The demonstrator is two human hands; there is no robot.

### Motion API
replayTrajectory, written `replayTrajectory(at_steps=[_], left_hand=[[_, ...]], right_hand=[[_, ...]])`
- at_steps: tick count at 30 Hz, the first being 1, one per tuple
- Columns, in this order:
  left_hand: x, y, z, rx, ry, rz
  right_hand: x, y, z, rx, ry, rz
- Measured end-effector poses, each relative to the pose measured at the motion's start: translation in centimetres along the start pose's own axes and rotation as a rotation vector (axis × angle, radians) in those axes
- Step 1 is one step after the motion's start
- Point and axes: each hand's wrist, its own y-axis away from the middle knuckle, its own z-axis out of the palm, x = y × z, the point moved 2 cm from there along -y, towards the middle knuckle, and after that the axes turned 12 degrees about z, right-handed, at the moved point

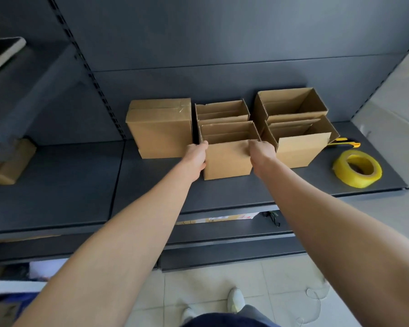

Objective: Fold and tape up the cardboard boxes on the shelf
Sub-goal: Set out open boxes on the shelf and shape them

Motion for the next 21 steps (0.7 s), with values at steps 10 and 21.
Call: replayTrajectory(at_steps=[10, 21], left_hand=[[1.7, -0.7, -1.4, 0.276, -0.179, 0.174], [7.3, -4.5, -11.4, 0.623, -0.518, 0.266]], right_hand=[[-2.8, 2.0, 0.9, 0.307, 0.253, -0.344], [-6.3, 6.7, 12.9, -0.185, 0.51, -0.555]])
